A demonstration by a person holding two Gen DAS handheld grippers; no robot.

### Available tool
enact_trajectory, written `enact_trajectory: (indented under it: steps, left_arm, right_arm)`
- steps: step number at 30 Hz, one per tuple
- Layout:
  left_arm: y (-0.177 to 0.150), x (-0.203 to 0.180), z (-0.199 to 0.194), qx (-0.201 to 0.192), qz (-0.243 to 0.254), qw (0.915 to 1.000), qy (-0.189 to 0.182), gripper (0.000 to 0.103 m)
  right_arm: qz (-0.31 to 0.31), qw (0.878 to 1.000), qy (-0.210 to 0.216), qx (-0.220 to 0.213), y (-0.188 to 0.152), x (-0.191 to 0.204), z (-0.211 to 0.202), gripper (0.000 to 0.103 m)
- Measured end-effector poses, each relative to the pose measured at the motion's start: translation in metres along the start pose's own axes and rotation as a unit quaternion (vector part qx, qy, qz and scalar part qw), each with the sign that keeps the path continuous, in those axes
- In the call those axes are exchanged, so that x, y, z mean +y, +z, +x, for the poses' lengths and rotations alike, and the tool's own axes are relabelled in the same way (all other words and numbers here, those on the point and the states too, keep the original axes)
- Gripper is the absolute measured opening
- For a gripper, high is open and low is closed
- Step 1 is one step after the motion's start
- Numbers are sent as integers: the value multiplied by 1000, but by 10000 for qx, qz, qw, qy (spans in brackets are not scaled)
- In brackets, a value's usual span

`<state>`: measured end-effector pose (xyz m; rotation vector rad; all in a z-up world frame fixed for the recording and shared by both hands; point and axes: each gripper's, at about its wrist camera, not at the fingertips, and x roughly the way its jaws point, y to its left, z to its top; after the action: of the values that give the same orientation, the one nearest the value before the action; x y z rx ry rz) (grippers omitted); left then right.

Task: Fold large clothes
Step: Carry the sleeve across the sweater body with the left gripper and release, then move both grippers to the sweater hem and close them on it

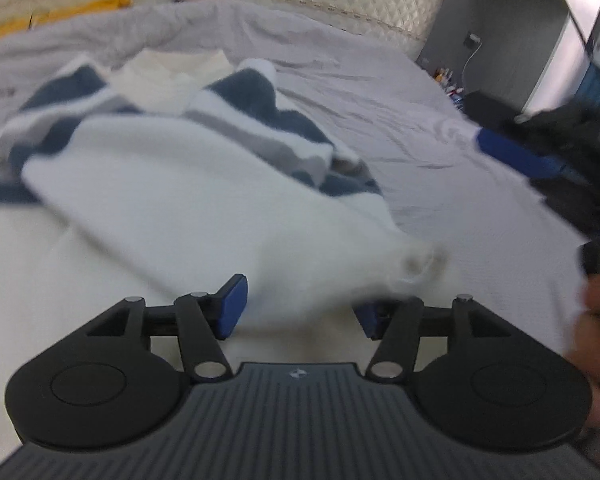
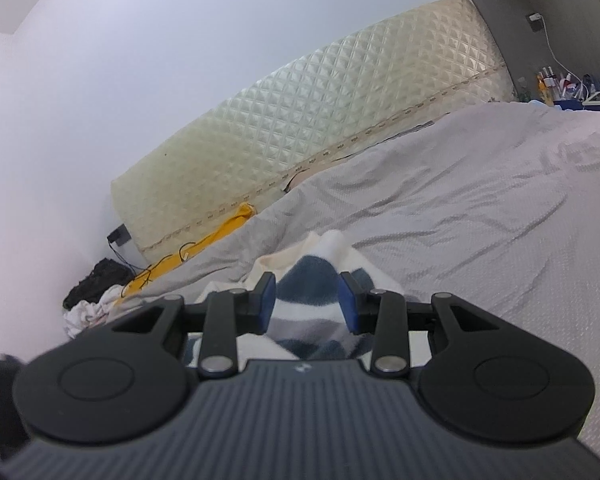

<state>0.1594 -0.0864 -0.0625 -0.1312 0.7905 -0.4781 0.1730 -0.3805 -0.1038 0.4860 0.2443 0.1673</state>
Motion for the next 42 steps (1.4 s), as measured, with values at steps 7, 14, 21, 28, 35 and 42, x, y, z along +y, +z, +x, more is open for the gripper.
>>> enact_trajectory:
  steps: [7, 14, 21, 28, 35, 42]
  left_arm:
    - [-20, 31, -71, -428, -890, 9951, -90, 63]
    - [-20, 69, -98, -932, -1519, 9836, 264, 63]
    - [-17, 98, -96, -989, -1697, 9789, 572, 63]
    - [-16, 117, -77, -678, -1917, 9767, 690, 63]
    - [-25, 148, -82, -644, -2647, 9563, 1057, 63]
    - [-36, 180, -114, -880, -3217, 9286, 1626, 63]
  right_arm:
    - [-249, 9994, 50, 244, -9, 12, 6, 39]
    - [-910, 9911, 247, 938, -37, 44, 29, 39]
    - [-1085, 9809, -3, 1614, -62, 50, 58, 38]
    - [-668, 9687, -352, 2366, -85, 28, 82, 35]
    - [-546, 9691, -408, 2370, -76, 31, 62, 36]
    - [270, 9748, -407, 2177, -59, 11, 21, 70]
